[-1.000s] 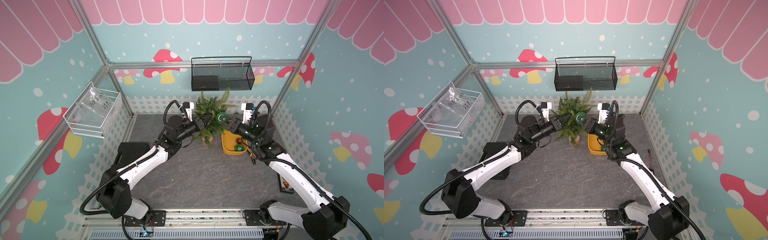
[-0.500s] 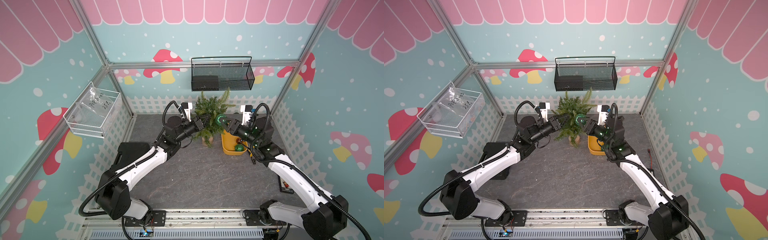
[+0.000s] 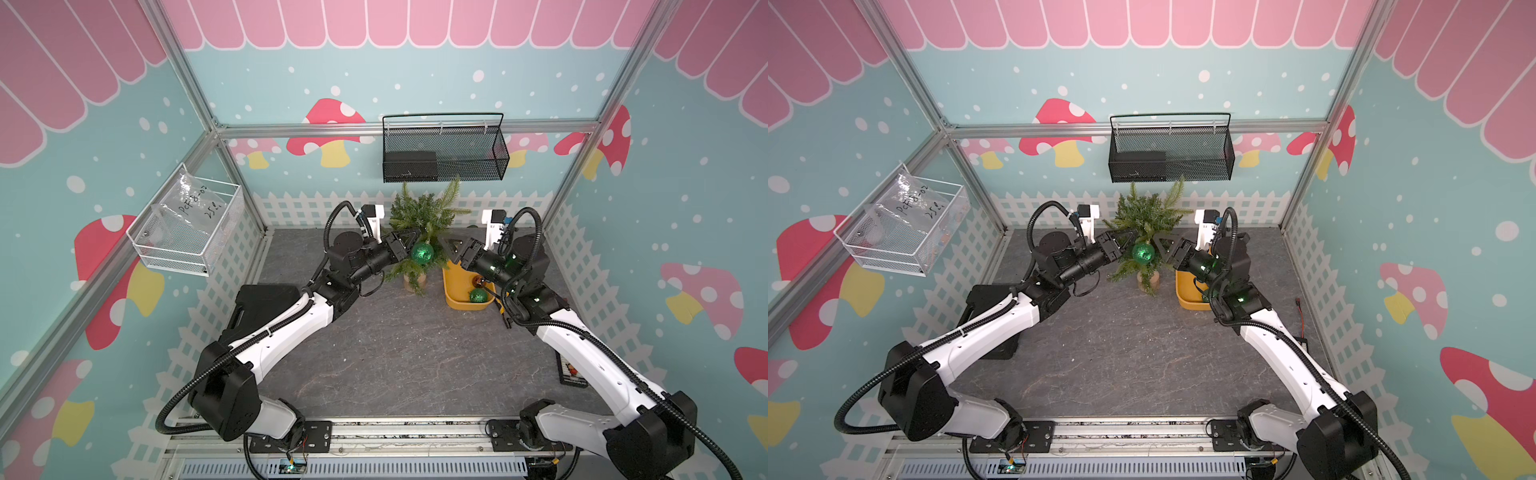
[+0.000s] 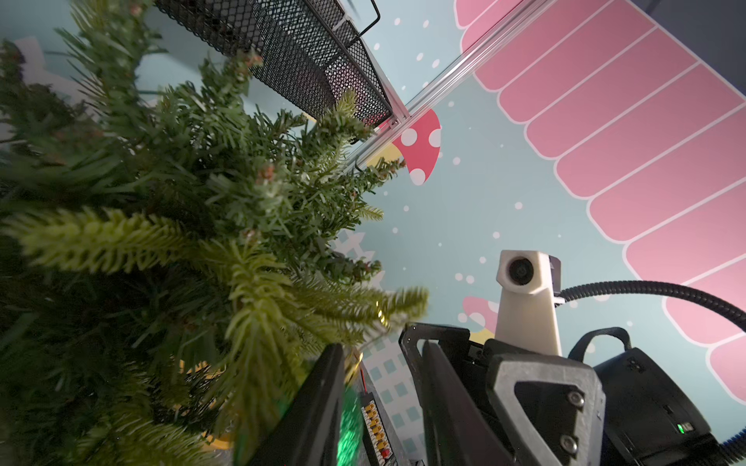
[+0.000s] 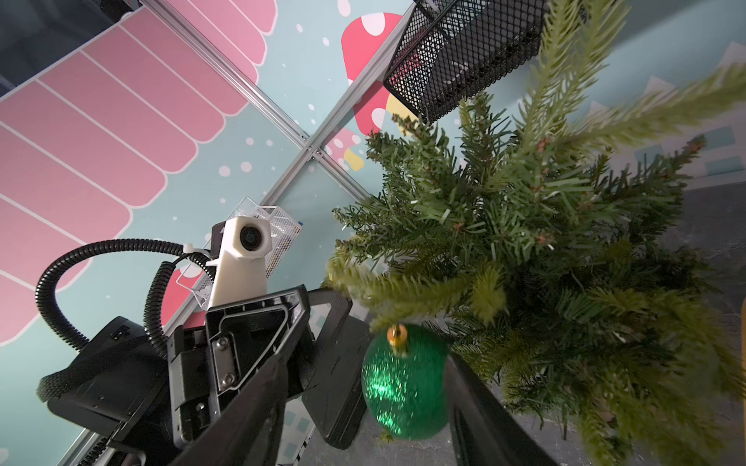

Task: Decorate the small christmas tree with ornaments
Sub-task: Hang an ornament on the christmas tree, then pick up an ornament from the container.

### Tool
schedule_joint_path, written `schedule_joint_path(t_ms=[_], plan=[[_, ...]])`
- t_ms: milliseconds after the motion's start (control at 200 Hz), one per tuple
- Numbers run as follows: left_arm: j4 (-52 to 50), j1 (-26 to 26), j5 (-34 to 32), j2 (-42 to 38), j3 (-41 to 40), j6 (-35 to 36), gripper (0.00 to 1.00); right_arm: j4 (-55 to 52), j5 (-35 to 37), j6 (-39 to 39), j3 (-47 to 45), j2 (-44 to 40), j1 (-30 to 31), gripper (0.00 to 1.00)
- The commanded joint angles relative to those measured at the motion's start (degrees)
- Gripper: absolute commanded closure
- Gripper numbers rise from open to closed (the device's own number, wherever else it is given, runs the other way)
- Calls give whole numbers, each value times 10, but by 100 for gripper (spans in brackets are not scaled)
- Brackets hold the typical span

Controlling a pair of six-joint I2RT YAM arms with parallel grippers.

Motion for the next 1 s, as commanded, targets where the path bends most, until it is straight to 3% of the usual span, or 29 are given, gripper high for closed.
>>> schedule_joint_path(t_ms=[0,265,470,796,996], plan=[[-5,2,5,-30,-16,-4,64,17,1,-10,-3,-21,-3,38],[-49,2,8,-89,-60,20,61,-76,53,-91,10,-53,-4,39],[-109,1,10,-139,-93,51,57,-179,149,-172,8,-95,-4,40],[-209,0,-15,-237,-167,100,50,-286,286,-210,-44,-164,-22,42],[-236,-1,-38,-291,-242,103,46,-332,336,-206,-82,-141,-34,41]])
